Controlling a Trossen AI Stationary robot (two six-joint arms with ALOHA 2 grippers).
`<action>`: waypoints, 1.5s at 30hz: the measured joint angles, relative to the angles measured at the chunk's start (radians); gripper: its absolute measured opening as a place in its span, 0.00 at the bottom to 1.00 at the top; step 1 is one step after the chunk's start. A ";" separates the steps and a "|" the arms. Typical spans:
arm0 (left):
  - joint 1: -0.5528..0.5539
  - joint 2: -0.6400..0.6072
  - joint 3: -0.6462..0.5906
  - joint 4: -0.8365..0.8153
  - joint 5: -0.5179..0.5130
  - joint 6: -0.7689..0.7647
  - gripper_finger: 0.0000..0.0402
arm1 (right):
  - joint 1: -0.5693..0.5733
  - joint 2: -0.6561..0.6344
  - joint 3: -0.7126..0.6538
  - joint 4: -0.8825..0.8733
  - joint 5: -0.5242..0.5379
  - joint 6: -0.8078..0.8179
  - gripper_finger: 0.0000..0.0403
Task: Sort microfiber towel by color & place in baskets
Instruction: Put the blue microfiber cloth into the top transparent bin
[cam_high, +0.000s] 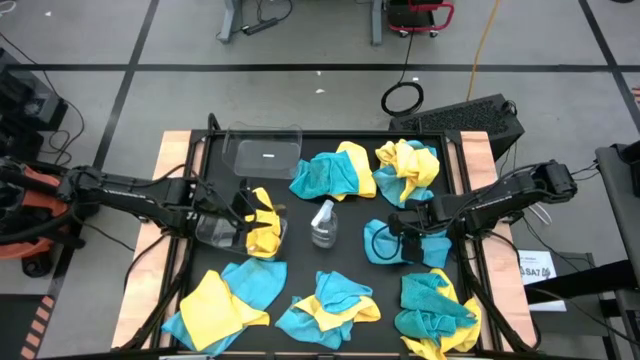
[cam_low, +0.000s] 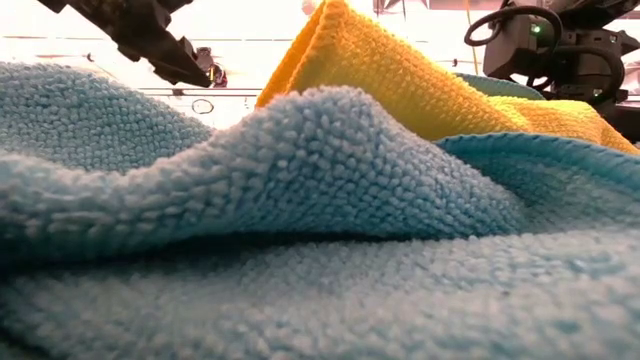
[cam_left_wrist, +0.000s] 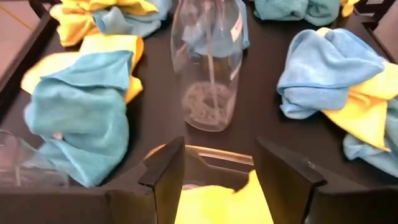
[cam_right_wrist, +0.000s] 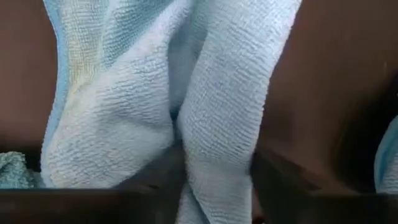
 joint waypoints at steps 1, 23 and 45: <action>0.000 0.000 0.000 0.001 -0.007 0.014 0.48 | 0.000 0.000 0.000 0.000 -0.005 -0.006 0.25; 0.161 0.001 0.000 0.536 -0.063 0.260 0.62 | 0.005 -0.023 0.688 -0.325 0.281 -0.290 0.00; 0.376 0.231 0.153 0.795 0.206 0.283 0.68 | -0.263 0.060 0.986 0.077 0.053 -0.792 0.00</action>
